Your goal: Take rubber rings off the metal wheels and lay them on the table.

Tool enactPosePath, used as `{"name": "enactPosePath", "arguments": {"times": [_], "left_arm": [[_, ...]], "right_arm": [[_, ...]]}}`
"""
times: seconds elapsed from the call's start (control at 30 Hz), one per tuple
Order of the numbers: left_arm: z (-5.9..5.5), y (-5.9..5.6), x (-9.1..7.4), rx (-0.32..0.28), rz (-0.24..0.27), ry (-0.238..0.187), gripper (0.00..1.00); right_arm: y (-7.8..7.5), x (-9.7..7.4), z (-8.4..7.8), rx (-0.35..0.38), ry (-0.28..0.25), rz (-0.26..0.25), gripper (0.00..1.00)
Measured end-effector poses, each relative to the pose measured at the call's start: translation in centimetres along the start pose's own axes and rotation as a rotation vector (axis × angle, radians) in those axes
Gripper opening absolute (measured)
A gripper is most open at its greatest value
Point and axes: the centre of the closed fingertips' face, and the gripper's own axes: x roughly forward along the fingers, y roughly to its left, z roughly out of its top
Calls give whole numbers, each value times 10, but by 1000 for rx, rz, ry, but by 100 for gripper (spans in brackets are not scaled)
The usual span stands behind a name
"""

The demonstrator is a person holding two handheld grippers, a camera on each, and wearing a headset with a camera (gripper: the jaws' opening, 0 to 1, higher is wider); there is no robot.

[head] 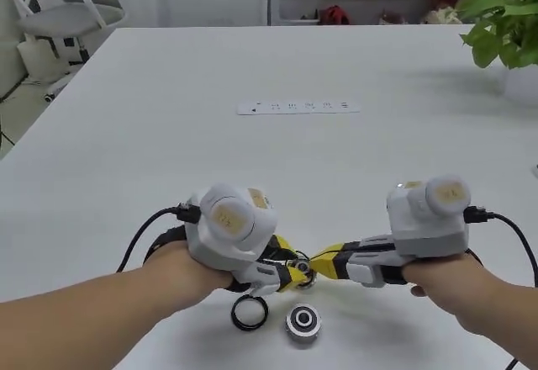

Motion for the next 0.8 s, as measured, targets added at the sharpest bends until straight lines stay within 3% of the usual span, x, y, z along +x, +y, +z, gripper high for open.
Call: {"name": "enactPosePath", "arguments": {"times": [0.2, 0.43, 0.8], "left_arm": [[8, 0, -13, -2, -7, -41, 27], [13, 4, -27, -46, 15, -75, 36], [7, 6, -52, -77, 45, -84, 46]], "right_arm": [[3, 0, 0, 3, 2, 12, 0], [5, -3, 5, 8, -13, 24, 0], [8, -6, 11, 22, -36, 35, 0]]}}
